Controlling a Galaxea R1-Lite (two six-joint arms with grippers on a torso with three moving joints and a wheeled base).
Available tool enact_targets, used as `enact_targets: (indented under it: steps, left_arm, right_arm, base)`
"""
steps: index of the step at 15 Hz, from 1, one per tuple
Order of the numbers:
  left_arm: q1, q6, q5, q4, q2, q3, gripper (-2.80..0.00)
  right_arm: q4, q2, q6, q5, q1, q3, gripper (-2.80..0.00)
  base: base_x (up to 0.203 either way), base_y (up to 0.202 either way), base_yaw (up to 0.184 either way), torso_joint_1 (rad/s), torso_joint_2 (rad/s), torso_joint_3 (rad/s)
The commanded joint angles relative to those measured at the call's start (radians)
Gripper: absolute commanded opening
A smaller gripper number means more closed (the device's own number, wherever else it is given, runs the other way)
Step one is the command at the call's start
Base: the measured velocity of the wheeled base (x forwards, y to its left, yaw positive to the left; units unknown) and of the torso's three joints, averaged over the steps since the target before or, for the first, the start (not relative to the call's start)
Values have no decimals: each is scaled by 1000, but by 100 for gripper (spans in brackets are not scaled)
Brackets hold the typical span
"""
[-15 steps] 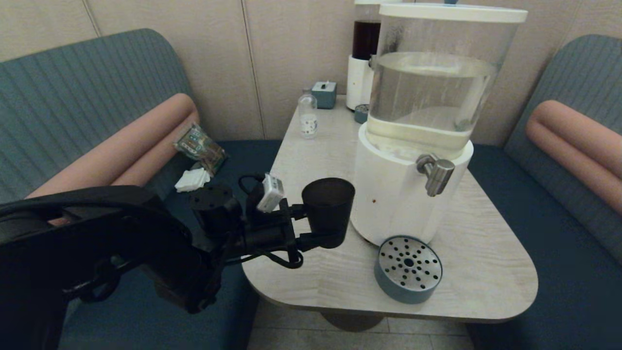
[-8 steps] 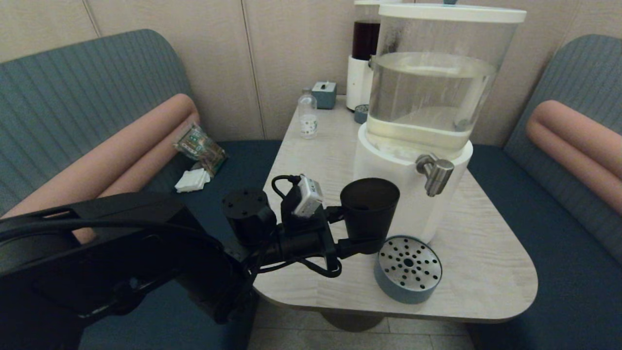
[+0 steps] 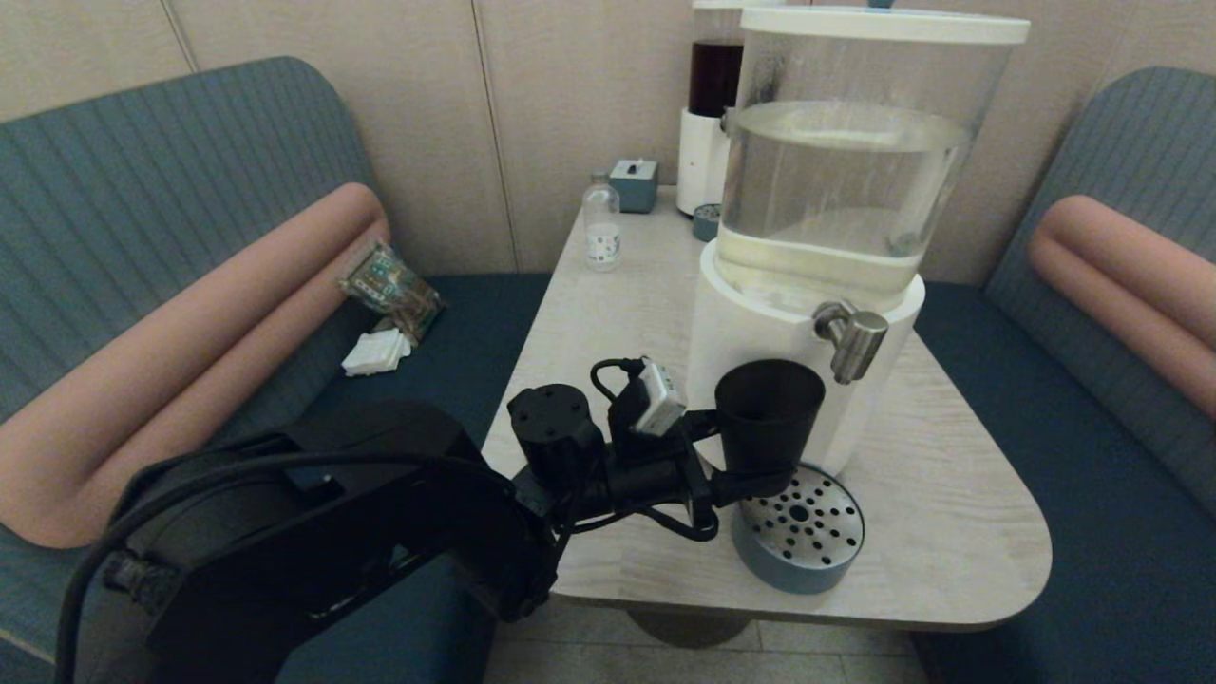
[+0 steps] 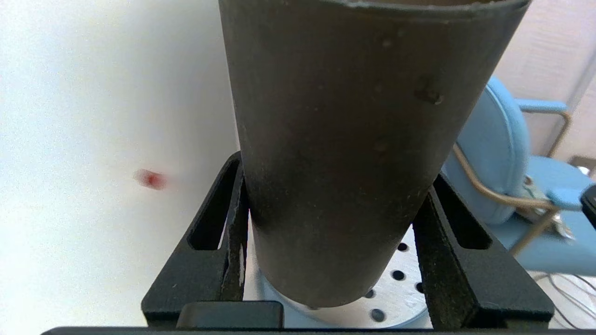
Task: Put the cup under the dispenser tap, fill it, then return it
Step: Place it under the water dispenser
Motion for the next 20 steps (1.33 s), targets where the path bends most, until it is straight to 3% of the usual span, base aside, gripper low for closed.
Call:
enact_targets:
  steps: [1,4,20]
  left_arm:
    - [-17,0,-2,-8,47,-19,-280]
    - [-43,-5,30,-8,93,-64,-280]
    - [-83,-6,42,-8,193,-163,-280]
  right_arm:
    - [-1,-3,0,0,0,14,-280]
    - [-1,-3,0,0,0,15,-280]
    - [-1,-2,0,0,0,14,-280]
  base:
    - [0,0,0,0,0,0]
    - [0,0,0,0,0,0]
    - [0,0,0,0,0,0]
